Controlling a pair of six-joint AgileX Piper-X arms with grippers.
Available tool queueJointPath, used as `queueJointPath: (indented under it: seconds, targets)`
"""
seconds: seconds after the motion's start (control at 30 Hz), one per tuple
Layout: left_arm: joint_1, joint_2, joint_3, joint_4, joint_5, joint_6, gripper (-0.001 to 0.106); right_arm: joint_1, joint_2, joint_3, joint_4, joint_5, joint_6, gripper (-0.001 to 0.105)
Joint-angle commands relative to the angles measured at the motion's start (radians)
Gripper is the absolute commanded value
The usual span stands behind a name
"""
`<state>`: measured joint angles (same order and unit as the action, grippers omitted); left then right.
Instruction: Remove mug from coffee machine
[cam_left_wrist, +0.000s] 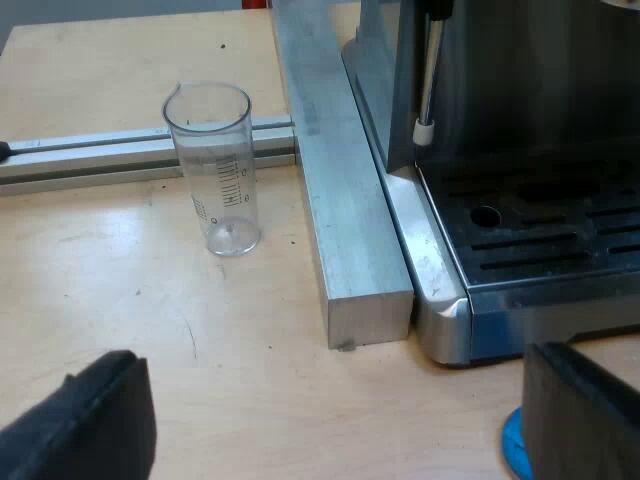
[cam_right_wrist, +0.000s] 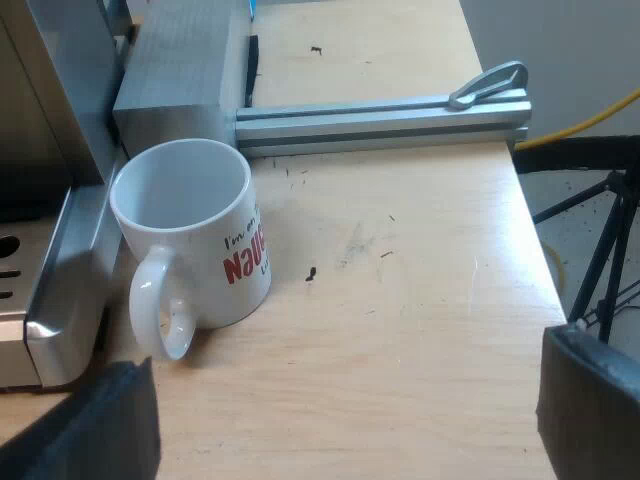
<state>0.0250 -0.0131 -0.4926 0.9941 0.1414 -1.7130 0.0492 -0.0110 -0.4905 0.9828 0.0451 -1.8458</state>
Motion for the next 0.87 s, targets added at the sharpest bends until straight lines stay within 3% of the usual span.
queueJointPath:
  seconds: [0.03, 0.87]
  targets:
    - [-0.002, -0.135, -0.005, -0.009, -0.012, 0.002, 0.077, -0.003, -0.041, -0.007, -0.014, -0.005, -0.014, 0.078]
    - [-0.002, -0.14, -0.005, -0.009, 0.005, 0.002, 0.077, -0.003, -0.041, -0.007, -0.014, -0.005, -0.014, 0.078]
